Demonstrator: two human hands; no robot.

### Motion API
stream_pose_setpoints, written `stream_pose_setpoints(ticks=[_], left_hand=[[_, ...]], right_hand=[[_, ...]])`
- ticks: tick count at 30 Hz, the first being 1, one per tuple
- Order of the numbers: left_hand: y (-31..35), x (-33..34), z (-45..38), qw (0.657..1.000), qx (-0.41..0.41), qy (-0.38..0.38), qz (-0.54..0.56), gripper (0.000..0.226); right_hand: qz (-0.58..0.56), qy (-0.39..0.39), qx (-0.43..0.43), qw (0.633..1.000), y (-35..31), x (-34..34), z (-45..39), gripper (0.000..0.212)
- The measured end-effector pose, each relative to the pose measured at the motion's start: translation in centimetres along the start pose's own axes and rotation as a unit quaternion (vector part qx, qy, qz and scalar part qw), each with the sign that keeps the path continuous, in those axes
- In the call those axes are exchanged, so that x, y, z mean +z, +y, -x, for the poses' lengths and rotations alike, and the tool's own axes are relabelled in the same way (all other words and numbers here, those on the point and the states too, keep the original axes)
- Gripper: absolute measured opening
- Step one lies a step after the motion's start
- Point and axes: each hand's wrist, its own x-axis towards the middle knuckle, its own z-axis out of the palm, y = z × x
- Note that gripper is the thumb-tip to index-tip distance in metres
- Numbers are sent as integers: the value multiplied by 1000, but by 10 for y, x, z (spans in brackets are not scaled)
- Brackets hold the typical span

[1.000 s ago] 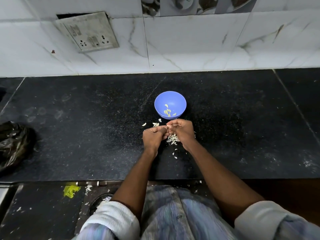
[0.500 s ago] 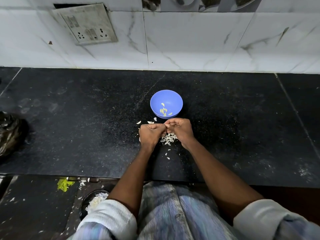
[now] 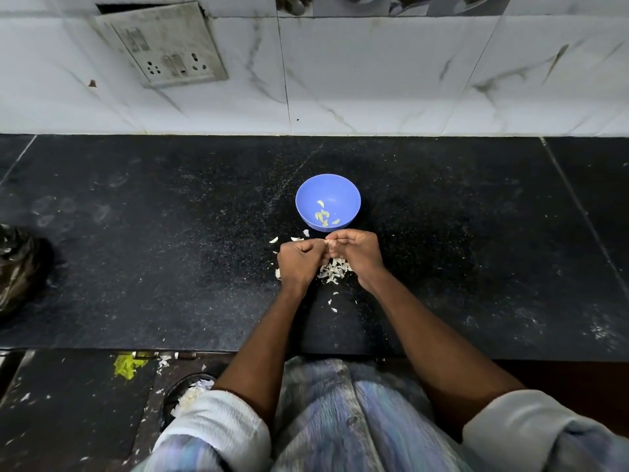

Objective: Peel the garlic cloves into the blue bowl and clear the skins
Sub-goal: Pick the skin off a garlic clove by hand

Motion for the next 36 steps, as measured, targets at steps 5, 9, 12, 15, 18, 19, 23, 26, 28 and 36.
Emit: stream_pose_setpoints(ticks=[5,9,12,15,18,19,23,26,28,36], left_hand=[[-4,-1,1,998,-21,-2,57,12],[-6,-3,0,997,-25,4,72,7],[-6,-1,0,998,-20,-1,67,9],[-7,0,-3,1000,-3,11,9,10],[-10,1,-8,998,27,21,-61,8],[-9,2,-8,996,36,22,-74,5],[-9,1,-9,987,98,37,-122,7],[-11,-2,-8,977,143,41,-152,7],[-12,-3,-7,973,152,52,-164,11],[-13,-7,0,964,163,28,-209,17]], right_hand=[[-7,-23,1,1000,2,-3,0,12],[-6,-44,2,999,2,-4,0,9],[-13,-45,18,999,3,-7,-4,9],[-16,-44,35,998,5,-9,-5,12],[-23,-43,52,997,5,-9,-6,12],[-24,-43,54,997,4,-9,-7,12],[-13,-34,56,998,-3,-8,-9,15],[1,-32,58,998,-6,-6,-9,16],[8,-33,65,997,-7,-4,-8,17],[-10,-18,89,996,-7,-5,-7,15]])
